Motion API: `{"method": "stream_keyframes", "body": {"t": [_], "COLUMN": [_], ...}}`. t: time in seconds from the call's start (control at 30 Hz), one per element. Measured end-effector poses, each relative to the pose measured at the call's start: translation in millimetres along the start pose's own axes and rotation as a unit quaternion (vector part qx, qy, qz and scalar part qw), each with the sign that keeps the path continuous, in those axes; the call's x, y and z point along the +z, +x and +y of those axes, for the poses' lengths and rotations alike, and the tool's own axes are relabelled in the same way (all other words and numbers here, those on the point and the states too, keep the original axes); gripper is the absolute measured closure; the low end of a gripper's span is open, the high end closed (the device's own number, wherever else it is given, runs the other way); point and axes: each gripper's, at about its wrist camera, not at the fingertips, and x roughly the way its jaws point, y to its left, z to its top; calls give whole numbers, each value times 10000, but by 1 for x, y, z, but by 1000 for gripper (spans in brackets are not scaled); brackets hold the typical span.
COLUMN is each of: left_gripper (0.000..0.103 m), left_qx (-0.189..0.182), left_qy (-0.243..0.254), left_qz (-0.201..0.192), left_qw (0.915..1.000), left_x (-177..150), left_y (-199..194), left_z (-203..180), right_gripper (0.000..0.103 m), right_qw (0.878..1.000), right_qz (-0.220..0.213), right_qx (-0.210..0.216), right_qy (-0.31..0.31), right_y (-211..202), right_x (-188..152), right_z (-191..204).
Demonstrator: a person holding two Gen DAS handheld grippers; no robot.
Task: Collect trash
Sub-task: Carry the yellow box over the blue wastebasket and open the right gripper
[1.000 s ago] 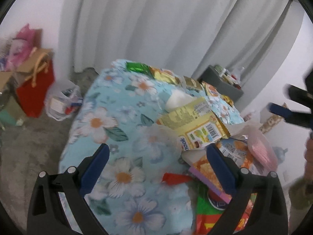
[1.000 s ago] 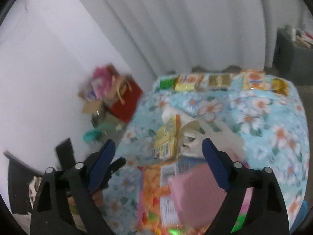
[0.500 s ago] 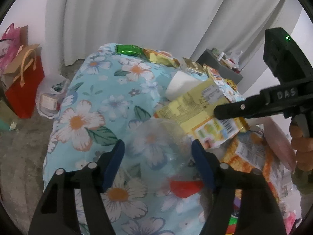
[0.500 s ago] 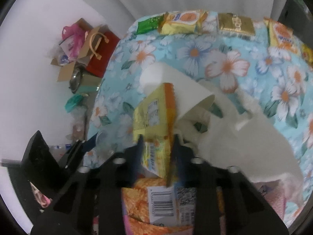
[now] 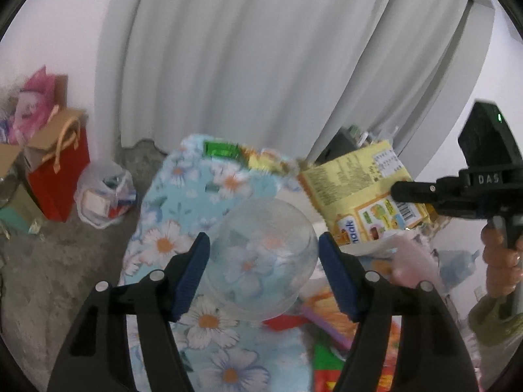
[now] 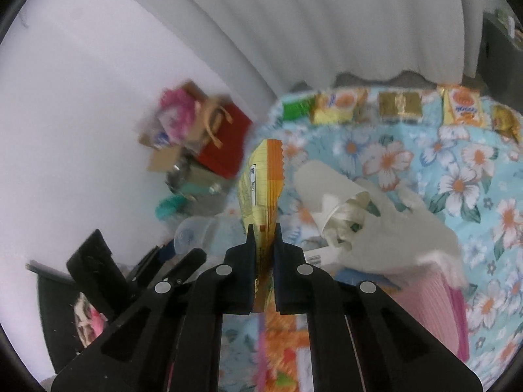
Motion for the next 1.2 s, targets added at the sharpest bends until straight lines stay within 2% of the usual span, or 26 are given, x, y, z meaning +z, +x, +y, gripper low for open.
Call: {"method": "stream_keyframes", "body": {"t": [0.17, 0.27, 0.33, 0.4, 0.47, 0.57, 0.63, 0.67, 0.77, 0.87, 1.0, 1.07, 1.13, 1.2], "left_gripper": [37, 37, 37, 37, 37, 37, 37, 37, 37, 37, 37, 37, 37, 36], "left_qx": [-419, -853, -1322, -1740, -2084, -2597, -2839, -2959, -3008, -2697, -2215, -1895, -1632, -1467], "left_qy": [307, 562, 771, 998, 1312, 1715, 1867, 1981, 2311, 2633, 2874, 3039, 3164, 3166], "left_qz": [-356, -270, -79, 99, 331, 852, 1261, 1510, 2166, 2850, 3512, 3664, 3619, 3648], "left_qw": [9980, 9944, 9882, 9796, 9686, 9465, 9320, 9222, 8996, 8813, 8631, 8588, 8616, 8632], "left_x": [5, 3, -2, -9, -23, -49, -67, -82, -129, -184, -243, -272, -288, -306], "left_y": [-48, -59, -57, -51, -38, -8, 17, 33, 75, 127, 194, 222, 249, 270], "left_z": [-51, -97, -138, -178, -228, -309, -359, -389, -460, -514, -561, -585, -600, -609], "right_gripper": [96, 96, 96, 96, 96, 96, 96, 96, 95, 95, 92, 91, 91, 79], "right_qw": [9969, 9912, 9852, 9767, 9621, 9383, 9165, 9065, 8689, 8404, 8069, 7928, 7812, 7678], "right_qz": [-765, -1291, -1616, -1926, -2265, -2583, -2727, -2769, -2883, -2760, -2515, -2480, -2427, -2420], "right_qx": [172, 14, -182, -456, -858, -1252, -1565, -1644, -1833, -1859, -1694, -1540, -1452, -1414], "right_qy": [59, 283, 539, 829, 1255, 1927, 2472, 2730, 3581, 4278, 5069, 5350, 5565, 5761], "right_y": [-81, -136, -174, -207, -241, -275, -290, -295, -302, -294, -268, -256, -248, -241], "right_x": [-36, -73, -101, -130, -169, -222, -260, -276, -328, -362, -396, -412, -422, -432], "right_z": [-8, -31, -51, -73, -103, -145, -176, -191, -245, -299, -379, -410, -438, -462]}}
